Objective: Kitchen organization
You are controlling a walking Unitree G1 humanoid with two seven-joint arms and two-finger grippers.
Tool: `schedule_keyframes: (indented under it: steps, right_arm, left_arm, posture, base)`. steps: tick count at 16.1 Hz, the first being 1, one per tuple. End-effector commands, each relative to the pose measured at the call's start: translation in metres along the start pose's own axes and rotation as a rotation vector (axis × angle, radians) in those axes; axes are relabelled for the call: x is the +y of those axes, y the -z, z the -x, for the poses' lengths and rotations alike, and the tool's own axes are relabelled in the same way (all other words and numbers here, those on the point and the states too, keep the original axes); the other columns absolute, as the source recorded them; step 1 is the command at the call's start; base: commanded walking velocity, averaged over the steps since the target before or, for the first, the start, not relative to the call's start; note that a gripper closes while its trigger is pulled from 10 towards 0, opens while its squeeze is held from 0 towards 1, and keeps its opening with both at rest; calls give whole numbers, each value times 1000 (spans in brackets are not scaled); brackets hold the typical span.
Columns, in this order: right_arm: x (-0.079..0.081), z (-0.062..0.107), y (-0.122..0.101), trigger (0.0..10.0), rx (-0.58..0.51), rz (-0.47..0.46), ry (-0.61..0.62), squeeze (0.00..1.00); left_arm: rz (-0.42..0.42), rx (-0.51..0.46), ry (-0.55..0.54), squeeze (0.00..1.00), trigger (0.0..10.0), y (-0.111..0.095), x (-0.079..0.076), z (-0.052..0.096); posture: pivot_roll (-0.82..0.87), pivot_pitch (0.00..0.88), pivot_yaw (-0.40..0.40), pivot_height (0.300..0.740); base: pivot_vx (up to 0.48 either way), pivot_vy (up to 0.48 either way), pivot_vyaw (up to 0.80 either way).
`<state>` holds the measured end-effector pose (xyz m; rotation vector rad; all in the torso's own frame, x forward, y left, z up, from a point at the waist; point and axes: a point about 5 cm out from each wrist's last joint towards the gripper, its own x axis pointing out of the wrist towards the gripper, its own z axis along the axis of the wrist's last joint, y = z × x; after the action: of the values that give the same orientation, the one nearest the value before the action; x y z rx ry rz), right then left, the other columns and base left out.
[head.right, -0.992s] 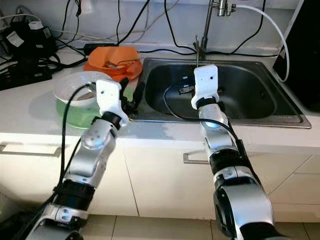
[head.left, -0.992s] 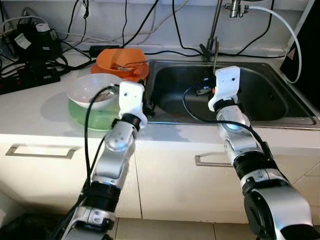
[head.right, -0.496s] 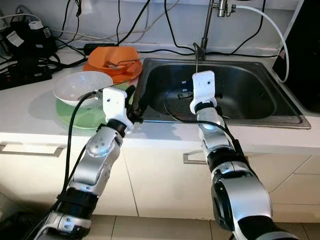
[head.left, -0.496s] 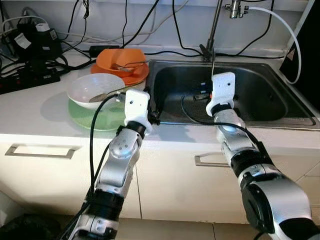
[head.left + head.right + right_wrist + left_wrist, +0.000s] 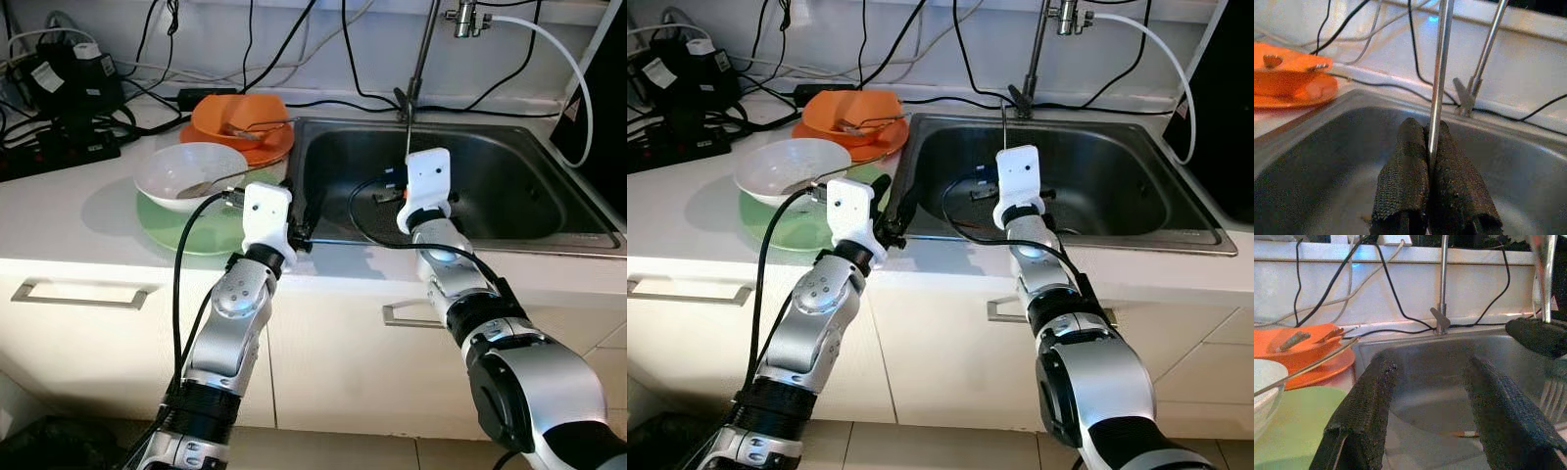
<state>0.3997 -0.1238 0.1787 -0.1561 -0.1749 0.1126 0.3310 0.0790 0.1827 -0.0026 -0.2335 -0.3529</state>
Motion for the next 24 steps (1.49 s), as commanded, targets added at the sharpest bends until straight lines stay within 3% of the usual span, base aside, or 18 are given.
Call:
schedule_keyframes:
  steps: [1, 6, 7, 10, 12, 20, 21, 24]
  right_arm:
    - [0, -4, -6, 10000, -2, -6, 7, 0]
    - [1, -3, -1, 10000, 35, 4, 7, 0]
    - [1, -3, 0, 10000, 39, 3, 8, 1000]
    - [2, 0, 5, 10000, 58, 6, 8, 961]
    - [3, 1, 8, 10000, 67, 6, 0, 0]
    - [10, 7, 14, 10000, 51, -32, -24, 0]
    - [12, 8, 14, 10000, 40, -47, -31, 0]
    - [18, 12, 14, 10000, -11, -116, -59, 0]
  left_arm:
    - [-1, 1, 14, 0, 10000, -2, -3, 1]
    - [-4, 22, 22, 0, 10000, 0, -5, 6]
    - [-4, 25, 21, 0, 10000, 1, -4, 7]
    - [-6, 28, 25, 0, 10000, 0, -4, 7]
    - [-8, 30, 22, 0, 10000, 0, -4, 8]
    - [-19, 30, 15, 0, 10000, -1, -3, 8]
    - [-46, 20, 7, 0, 10000, -3, -2, 7]
    - [-307, -46, 0, 0, 10000, -22, -2, 2]
  posture:
    - [140, 0, -42, 740]
    - [155, 0, -45, 740]
    - [162, 0, -45, 740]
    - [164, 0, -44, 740]
    - [163, 0, -43, 740]
    - [142, 0, -33, 740]
    - [135, 0, -32, 740]
    - [120, 0, -33, 740]
  base:
    - [0, 0, 0]
    - [0, 0, 0]
    - [0, 0, 0]
    - [0, 0, 0]
    - [0, 0, 0]
    - [0, 0, 0]
    - [0, 0, 0]
    - [0, 0, 0]
